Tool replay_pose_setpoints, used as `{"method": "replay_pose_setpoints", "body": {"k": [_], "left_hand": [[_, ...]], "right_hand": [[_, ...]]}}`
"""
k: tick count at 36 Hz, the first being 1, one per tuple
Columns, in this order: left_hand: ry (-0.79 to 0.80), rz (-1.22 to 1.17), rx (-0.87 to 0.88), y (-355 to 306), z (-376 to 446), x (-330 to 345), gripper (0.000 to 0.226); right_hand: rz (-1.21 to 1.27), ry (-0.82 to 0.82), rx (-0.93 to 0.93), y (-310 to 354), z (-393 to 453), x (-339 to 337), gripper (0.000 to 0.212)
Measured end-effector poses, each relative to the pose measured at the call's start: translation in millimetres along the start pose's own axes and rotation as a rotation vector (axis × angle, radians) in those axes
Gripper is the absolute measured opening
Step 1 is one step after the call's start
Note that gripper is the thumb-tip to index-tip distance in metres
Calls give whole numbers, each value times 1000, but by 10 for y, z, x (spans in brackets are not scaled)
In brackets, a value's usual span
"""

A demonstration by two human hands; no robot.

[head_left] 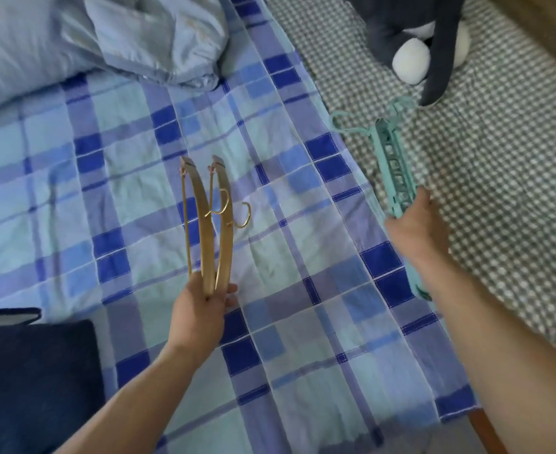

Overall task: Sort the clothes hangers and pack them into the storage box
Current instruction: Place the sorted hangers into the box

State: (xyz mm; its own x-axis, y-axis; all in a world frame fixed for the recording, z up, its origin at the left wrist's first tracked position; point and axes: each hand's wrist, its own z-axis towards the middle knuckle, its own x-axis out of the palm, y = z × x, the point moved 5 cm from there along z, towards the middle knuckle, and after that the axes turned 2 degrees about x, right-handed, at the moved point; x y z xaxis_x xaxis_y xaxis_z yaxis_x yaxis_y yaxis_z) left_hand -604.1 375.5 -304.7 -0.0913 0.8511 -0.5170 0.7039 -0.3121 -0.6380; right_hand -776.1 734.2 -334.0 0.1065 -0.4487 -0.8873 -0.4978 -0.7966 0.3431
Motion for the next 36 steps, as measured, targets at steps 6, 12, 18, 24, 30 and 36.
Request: {"method": "replay_pose_setpoints", "body": {"k": [6, 12, 18, 24, 30, 36], "left_hand": [[51, -213, 3, -409, -980, -815, 17], [-31, -474, 105, -388, -1770, -2081, 14], [-178, -478, 249, 276, -2436, -3619, 19], [-217, -260, 243, 1825, -2833, -5241, 21], [-20, 36, 286, 2899, -2909, -6083, 25], [165, 682, 379, 3277, -2805, -6357, 24]], "right_hand": [[353, 325, -139, 830, -1878, 12, 48], [415, 516, -304, 1742, -3301, -111, 53], [364, 556, -514, 2478, -4385, -418, 38], [324, 531, -637, 3049, -5525, -320, 39], [399, 429, -592, 3470, -6511, 94, 41], [365, 357, -548, 3593, -7014, 96, 38]]}}
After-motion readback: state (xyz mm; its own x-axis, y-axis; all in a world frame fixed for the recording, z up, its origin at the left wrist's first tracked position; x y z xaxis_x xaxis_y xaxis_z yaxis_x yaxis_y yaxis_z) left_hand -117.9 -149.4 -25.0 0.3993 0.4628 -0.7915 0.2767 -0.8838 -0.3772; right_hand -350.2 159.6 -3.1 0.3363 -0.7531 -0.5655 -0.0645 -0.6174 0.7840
